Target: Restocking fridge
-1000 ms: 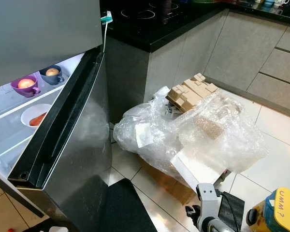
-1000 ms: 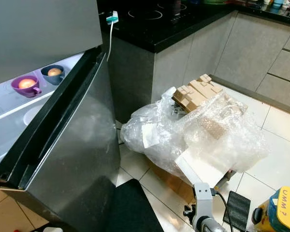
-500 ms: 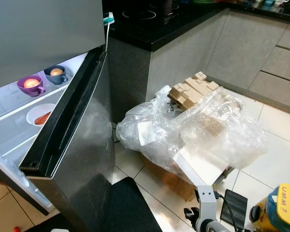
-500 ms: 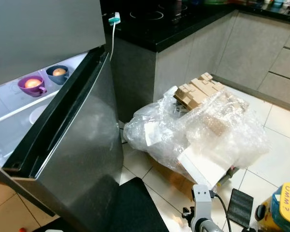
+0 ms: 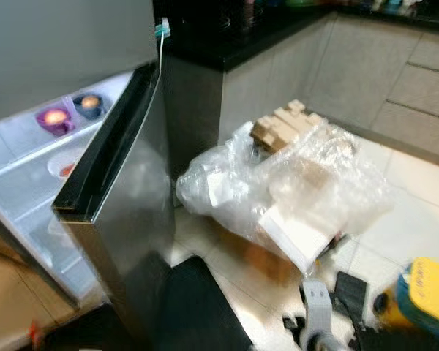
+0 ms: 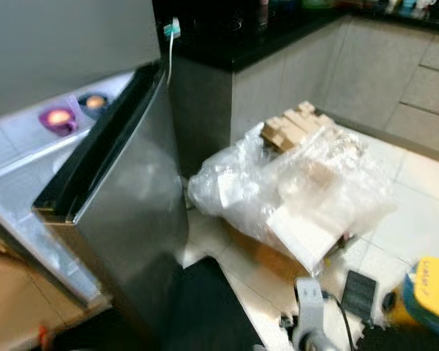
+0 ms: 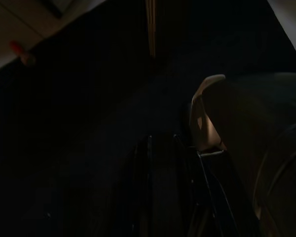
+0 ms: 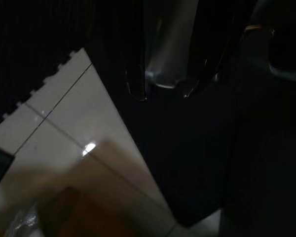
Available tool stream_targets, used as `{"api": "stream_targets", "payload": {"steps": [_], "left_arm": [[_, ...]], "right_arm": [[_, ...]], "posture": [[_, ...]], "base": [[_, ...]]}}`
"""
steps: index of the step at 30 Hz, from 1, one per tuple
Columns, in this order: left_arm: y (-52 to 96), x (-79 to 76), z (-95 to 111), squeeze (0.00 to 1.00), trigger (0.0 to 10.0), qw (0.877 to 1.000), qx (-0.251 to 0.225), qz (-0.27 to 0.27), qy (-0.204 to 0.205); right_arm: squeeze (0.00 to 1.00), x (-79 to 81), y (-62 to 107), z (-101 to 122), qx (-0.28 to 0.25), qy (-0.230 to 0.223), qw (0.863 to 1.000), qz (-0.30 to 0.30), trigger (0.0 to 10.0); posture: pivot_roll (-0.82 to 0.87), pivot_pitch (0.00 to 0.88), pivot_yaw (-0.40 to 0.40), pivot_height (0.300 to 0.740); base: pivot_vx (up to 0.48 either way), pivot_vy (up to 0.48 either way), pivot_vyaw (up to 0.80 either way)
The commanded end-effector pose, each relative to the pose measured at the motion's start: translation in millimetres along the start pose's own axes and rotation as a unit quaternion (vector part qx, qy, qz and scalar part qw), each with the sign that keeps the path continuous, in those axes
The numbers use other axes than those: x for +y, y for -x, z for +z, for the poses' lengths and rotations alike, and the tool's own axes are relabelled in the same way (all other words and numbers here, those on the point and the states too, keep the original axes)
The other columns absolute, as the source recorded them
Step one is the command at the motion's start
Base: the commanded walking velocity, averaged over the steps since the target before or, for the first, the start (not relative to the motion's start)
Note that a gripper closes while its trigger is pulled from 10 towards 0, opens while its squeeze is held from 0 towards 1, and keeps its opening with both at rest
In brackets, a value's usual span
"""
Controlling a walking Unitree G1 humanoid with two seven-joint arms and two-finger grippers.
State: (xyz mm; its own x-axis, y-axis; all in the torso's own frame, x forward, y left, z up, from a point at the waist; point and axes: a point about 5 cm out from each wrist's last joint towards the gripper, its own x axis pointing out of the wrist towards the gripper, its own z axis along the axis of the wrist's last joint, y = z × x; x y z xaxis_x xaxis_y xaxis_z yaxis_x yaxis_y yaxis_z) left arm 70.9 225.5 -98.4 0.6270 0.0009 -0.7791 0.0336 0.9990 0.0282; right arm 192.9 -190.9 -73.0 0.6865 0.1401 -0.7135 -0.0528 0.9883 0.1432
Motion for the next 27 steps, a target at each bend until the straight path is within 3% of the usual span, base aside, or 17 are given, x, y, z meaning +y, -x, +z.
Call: {"api": "stream_targets", "payload": {"steps": [1,7,13,22,27], "left_arm": [[0.1,-7.2,-3,0.0,10.0,1.0,0.009,-0.018,-0.005],[0.1,-6.0,-4,0.0,10.0,1.0,0.01,-0.012,-0.002],[-4.4,4.1,6,0.0,10.0,0.998,-0.006,0.025,0.058],[-6.2,6.4,10,0.0,10.0,0.997,-0.013,0.028,0.065],[-5.1,3.9,8,0.0,10.0,0.998,-0.014,0.019,0.063]], "right_arm": [[0.0,-1.1,0.0,1,0.001,0.002,1.0,-0.002,10.0],[0.0,-1.3,0.0,1,0.001,0.001,1.0,-0.002,10.0],[0.0,-0.8,-0.2,1,0.002,0.004,1.0,0.0,10.0],[0.0,4.4,-1.3,2,-0.001,0.016,1.0,0.016,10.0],[0.0,6.7,-1.8,2,-0.001,0.015,1.0,0.021,10.0]], "posture": [[-0.07,0.077,-0.036,0.713],[-0.07,0.077,-0.036,0.713],[-0.07,0.081,-0.038,0.713],[-0.06,0.079,-0.038,0.713],[-0.06,0.076,-0.034,0.713]], "base": [[-0.255,0.0,0.0],[-0.042,0.0,0.0],[0.0,0.0,0.0],[0.0,0.0,0.0],[0.0,0.0,0.54]]}}
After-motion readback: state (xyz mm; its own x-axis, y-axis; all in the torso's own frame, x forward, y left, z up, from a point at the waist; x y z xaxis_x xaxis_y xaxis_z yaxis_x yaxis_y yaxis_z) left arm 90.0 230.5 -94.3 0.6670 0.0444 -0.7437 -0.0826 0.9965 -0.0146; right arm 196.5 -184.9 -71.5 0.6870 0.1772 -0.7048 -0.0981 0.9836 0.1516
